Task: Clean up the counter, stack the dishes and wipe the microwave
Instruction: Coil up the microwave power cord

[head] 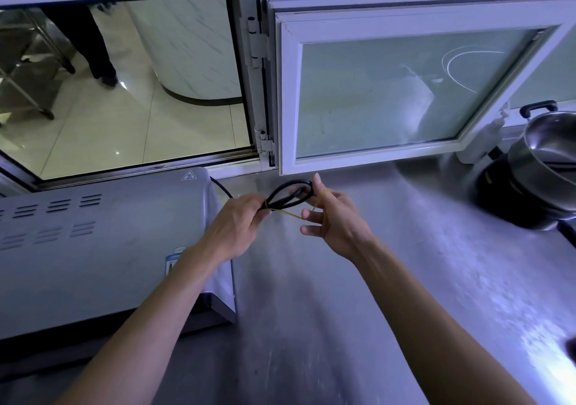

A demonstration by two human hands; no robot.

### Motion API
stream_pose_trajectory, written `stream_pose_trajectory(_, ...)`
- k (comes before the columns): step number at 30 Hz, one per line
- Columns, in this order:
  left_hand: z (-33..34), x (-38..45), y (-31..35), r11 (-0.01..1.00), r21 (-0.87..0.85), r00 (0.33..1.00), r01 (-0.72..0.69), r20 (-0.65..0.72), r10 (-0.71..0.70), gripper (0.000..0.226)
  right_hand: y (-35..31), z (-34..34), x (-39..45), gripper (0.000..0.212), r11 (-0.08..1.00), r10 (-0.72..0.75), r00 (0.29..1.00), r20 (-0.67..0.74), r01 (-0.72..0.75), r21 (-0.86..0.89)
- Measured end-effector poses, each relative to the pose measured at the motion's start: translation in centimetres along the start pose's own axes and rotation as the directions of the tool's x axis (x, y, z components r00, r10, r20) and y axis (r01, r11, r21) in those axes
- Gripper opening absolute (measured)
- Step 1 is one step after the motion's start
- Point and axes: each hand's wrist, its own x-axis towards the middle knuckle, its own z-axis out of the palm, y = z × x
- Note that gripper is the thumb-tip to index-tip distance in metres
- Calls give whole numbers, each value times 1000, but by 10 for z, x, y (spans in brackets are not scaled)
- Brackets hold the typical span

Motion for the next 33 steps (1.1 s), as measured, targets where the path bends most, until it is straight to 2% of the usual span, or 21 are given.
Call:
stream_pose_trajectory(2, -1, 1, -5, 987, 141, 997, -72, 48, 66, 10, -1, -5, 0, 57, 997, 26, 1000, 3, -26, -73)
stream_pose_trajectory(7, -2, 3, -15, 888, 390, 967, -245, 167, 193, 4, -1, -13, 0, 65, 979, 90, 996, -6, -89, -186)
stream_pose_trajectory(11, 2, 9, -13, 833, 488, 958, -262, 236, 163, 14, 6, -11, 7, 48, 937, 98, 993, -72, -116, -329)
stream_pose_trajectory(15, 16, 18, 4, 794, 588, 978, -158, 205, 43, 18, 12, -4, 17, 47, 862, -35, 979, -201, -72, -502)
stream_pose_trajectory(18, 24, 22, 12, 793, 607, 987, -54, 152, -49, 18, 15, 2, 27, 42, 831, -160, 943, -292, -31, -555)
stream_pose_trajectory(22, 30, 25, 12, 788, 616, 987, -4, 130, -97, 20, 24, 5, 34, 31, 824, -250, 904, -348, 10, -567)
stream_pose_trajectory(33, 41, 25, 2, 816, 578, 984, -3, 148, -101, 18, 39, -10, 37, 24, 845, -158, 934, -319, -39, -533)
